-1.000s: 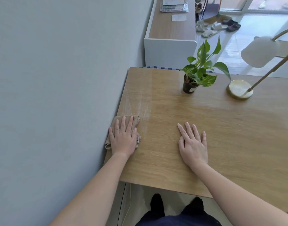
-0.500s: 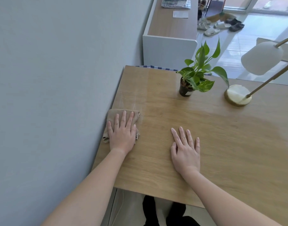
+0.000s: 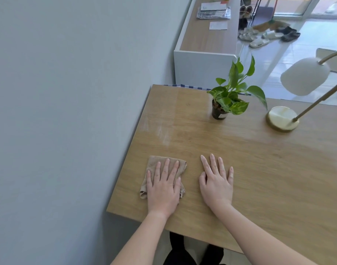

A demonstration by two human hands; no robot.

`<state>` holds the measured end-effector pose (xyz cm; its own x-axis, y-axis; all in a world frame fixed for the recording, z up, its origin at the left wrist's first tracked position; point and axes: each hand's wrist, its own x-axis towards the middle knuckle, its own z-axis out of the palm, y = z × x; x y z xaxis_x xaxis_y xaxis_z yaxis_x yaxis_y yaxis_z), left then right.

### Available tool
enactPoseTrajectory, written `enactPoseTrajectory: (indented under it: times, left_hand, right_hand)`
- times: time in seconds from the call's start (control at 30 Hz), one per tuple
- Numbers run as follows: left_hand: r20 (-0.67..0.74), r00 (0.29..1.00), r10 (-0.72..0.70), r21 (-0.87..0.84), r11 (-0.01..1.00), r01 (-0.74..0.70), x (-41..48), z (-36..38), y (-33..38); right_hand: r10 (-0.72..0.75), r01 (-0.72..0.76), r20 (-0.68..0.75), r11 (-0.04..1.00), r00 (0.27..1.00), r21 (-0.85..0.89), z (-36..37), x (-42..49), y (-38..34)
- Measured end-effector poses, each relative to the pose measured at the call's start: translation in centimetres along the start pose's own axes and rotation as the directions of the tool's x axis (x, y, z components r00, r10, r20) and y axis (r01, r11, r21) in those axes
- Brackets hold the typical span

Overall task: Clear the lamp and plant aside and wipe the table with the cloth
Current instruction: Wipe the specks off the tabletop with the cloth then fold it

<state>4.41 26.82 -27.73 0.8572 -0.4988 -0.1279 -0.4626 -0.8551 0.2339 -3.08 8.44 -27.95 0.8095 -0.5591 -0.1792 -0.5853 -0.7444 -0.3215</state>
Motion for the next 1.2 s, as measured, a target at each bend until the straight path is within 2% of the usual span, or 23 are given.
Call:
enactPoseTrajectory:
  times: [0.13,0.27,0.4,0.53,0.83,0.97,1.2]
  left_hand:
    - [0.023,1.000,0.020,-0.018,1.000,-0.019,5.0,-0.8,-1.5]
    - [0.002,0.998,-0.063,0.003,0.998,0.063,13.0,-2.4,-3.5]
    - [-0.003,0.990,-0.143,0.019,0.990,0.143,21.6,-4.0,-5.7]
    - [-0.033,0.989,-0.145,0.009,0.989,0.145,25.2,-4.2,-6.3]
    - [0.013,0.994,-0.110,0.045,0.993,0.109,23.6,-4.1,-5.6]
    - [0.030,0.999,-0.021,0.063,0.998,0.019,20.1,-3.5,-4.8]
    - [0.047,0.982,0.186,-0.044,0.982,-0.184,10.8,-1.9,-1.6]
  right_hand:
    - [0.050,-0.050,-0.022,0.999,0.999,-0.001,0.2,2.1,-1.2]
    - [0.145,-0.145,-0.052,0.989,0.988,0.003,0.8,3.5,-2.5]
    - [0.147,-0.149,-0.103,0.989,0.984,-0.017,1.4,3.8,-2.9]
    - [0.146,-0.151,-0.108,0.987,0.983,-0.047,1.7,4.0,-2.8]
    - [0.152,-0.159,-0.118,0.986,0.981,-0.046,1.8,4.2,-2.6]
    - [0.143,-0.150,-0.113,0.987,0.983,-0.055,1.7,4.5,-2.7]
    - [0.119,-0.121,-0.041,0.991,0.992,-0.057,0.6,4.3,-2.9]
